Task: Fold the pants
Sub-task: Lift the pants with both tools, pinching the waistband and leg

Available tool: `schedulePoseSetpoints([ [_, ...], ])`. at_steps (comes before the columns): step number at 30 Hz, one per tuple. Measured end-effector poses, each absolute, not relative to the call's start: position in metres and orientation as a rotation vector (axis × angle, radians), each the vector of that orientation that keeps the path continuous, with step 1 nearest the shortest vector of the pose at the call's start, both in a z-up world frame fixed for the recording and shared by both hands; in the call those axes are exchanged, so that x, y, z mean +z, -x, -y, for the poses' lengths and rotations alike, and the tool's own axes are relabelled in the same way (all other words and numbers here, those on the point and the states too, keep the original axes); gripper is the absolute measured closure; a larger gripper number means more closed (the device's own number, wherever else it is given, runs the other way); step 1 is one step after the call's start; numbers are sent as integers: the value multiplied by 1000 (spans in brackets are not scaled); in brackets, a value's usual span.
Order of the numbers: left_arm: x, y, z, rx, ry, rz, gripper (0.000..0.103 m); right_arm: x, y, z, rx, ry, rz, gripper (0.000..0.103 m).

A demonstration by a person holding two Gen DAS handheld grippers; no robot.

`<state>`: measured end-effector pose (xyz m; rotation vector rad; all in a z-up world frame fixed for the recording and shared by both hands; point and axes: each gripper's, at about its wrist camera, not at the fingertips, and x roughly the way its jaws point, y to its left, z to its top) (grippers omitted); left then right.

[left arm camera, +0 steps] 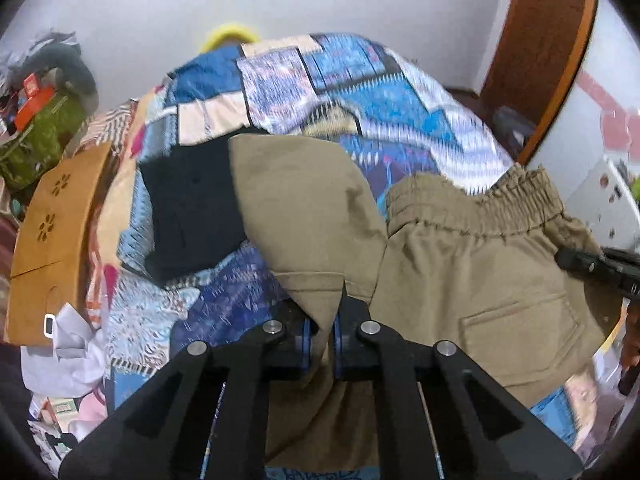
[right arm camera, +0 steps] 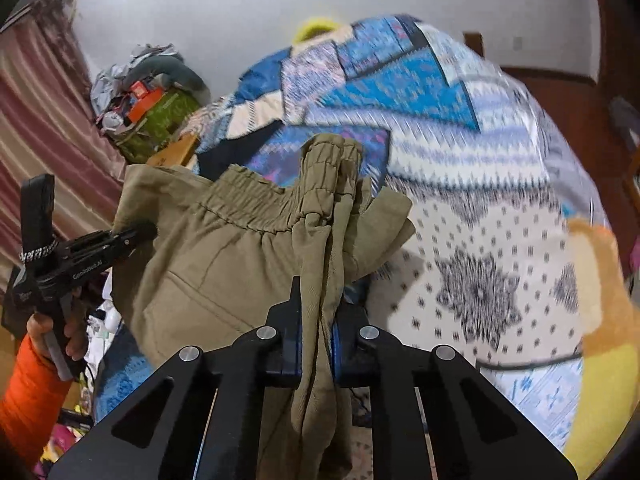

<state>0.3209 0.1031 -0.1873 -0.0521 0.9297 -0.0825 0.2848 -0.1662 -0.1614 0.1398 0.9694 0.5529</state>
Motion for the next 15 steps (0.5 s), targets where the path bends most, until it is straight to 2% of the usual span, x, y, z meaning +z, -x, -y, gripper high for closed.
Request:
schedulePoseSetpoints([
  [8,-121,-338,-128,-18,41,-770,95,-110,-316,138,572,-86,-831,94],
  [15,-84,-360,-174,59,58,-676,95,-71,-353,95,618,-42,-711,94],
])
